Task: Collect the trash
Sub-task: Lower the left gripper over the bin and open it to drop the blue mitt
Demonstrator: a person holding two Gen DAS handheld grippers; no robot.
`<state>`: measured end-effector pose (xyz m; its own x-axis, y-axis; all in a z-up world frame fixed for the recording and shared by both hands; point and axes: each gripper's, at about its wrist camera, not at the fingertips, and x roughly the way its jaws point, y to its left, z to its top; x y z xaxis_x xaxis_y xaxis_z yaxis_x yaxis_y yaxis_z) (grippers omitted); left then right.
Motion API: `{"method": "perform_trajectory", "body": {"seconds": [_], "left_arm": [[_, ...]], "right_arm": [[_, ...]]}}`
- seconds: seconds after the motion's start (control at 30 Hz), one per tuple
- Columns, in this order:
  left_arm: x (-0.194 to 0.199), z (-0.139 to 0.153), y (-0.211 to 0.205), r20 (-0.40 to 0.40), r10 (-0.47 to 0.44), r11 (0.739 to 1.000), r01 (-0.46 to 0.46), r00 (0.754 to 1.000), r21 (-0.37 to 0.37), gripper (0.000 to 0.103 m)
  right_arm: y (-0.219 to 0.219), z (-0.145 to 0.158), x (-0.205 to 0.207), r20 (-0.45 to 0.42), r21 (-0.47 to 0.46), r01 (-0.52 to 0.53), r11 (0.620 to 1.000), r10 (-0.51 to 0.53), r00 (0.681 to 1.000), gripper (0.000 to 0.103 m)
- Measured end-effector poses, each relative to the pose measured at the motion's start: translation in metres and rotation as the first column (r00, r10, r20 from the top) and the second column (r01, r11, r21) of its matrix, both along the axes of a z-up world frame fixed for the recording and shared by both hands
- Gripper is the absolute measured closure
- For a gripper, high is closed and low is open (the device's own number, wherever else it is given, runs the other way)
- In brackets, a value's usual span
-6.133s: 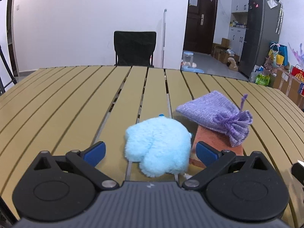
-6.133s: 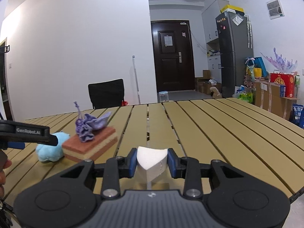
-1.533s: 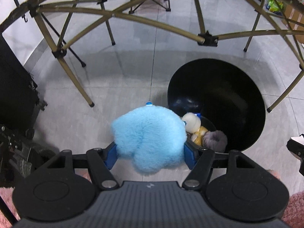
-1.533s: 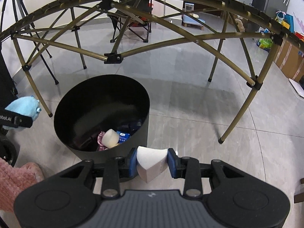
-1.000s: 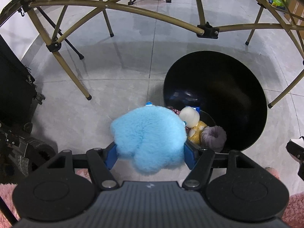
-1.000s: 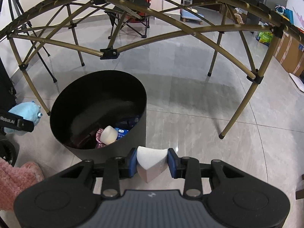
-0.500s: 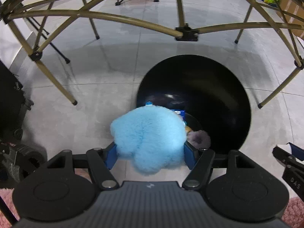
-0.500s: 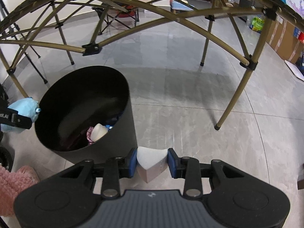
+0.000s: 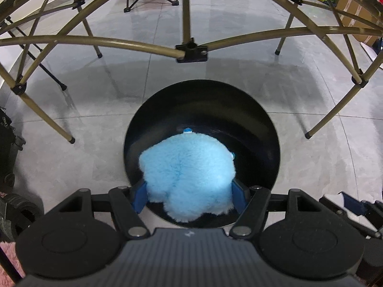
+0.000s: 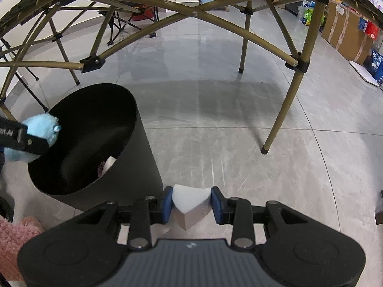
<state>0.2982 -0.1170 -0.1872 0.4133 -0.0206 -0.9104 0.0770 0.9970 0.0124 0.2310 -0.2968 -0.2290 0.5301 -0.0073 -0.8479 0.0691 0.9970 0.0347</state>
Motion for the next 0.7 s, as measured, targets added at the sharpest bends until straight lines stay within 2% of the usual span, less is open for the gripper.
{"method": "perform_trajectory", "body": {"seconds": [0.7], "left_arm": [[0.020,-0.006,-0.020,-0.034,0.040,0.999,-0.041,0.999,-0.009,0.034]], "right_arm": [[-0.005,-0.009,0.007,-0.024,0.002,0.031,1.000,-0.031,0.999,0.070]]}}
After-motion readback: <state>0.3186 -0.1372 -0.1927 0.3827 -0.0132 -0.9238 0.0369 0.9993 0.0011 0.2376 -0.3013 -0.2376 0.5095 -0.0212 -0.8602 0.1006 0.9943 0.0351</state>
